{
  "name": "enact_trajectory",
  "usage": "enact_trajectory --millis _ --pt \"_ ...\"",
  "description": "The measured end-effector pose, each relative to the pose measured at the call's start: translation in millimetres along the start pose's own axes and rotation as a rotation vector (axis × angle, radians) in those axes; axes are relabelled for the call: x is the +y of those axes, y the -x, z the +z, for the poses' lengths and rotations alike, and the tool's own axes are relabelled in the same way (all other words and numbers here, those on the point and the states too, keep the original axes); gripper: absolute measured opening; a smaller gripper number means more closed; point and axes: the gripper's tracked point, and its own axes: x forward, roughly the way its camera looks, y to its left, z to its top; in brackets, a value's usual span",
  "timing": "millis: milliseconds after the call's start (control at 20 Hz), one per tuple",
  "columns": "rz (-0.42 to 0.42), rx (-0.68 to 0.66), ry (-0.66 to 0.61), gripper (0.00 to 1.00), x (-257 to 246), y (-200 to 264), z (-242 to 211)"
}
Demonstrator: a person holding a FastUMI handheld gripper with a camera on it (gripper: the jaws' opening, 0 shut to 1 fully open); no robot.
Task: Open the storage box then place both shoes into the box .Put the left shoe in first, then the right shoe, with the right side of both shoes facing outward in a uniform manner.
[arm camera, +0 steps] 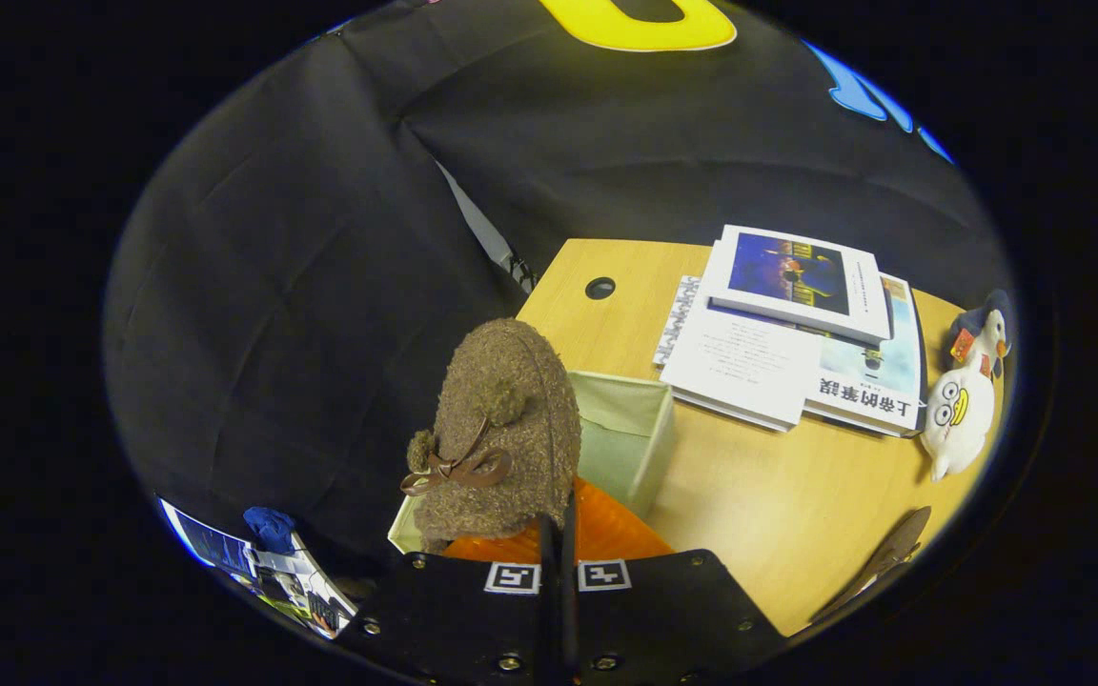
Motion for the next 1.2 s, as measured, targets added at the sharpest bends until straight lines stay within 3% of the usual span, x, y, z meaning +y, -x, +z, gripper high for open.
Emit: enact_trajectory --millis 450,600,900,1200 --pt "-0.026 0.049 0.073 0.03 26 -50 -6" --pt "-0.105 0.078 0.133 0.97 1 -58 -16" --pt "-0.074 0.014 0.091 0.97 -2 -35 3" --pt "-0.033 -0.083 0.120 0.97 -8 23 17"
